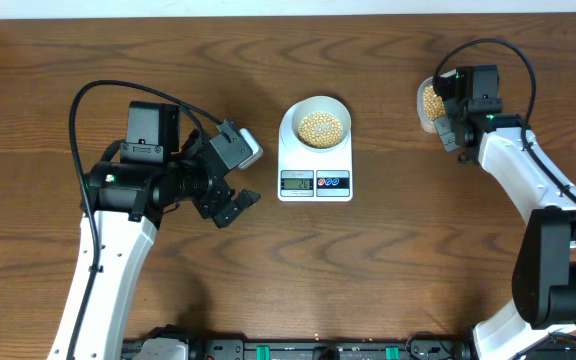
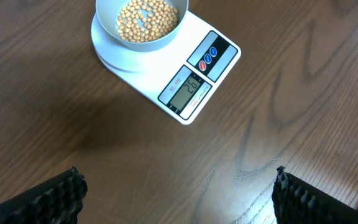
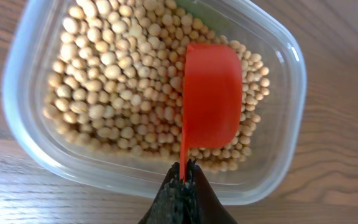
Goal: Scoop item into bowl and weigh 50g on scale
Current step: 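Lower the red scoop into the soybean tub with the right gripper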
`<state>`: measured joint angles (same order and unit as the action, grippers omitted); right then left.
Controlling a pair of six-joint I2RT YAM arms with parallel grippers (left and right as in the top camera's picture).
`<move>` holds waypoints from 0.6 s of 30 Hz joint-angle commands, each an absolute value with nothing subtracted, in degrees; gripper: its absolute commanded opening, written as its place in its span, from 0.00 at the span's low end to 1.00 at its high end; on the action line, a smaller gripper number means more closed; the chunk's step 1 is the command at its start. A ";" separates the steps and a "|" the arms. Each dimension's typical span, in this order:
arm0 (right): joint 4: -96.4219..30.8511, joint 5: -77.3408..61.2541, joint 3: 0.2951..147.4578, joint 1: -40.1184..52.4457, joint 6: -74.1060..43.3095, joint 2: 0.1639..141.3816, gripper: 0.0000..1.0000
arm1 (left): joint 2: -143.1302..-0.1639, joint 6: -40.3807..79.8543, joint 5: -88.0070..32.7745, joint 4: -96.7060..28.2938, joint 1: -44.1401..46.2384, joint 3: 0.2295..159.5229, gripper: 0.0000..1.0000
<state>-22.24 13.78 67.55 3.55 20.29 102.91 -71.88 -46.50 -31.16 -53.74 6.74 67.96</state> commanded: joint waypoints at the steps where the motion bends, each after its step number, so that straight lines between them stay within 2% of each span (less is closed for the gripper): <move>1: -24.05 5.67 66.72 4.38 15.07 104.14 0.01 | -71.09 -46.22 -31.03 -53.89 6.44 68.86 0.98; 18: -24.27 -12.19 66.72 -0.69 0.40 104.14 0.01 | -71.09 -46.22 -31.03 -53.89 6.44 68.86 0.98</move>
<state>-22.46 0.62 67.90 -0.62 5.21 102.89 -71.88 -46.50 -31.16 -53.74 6.74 67.96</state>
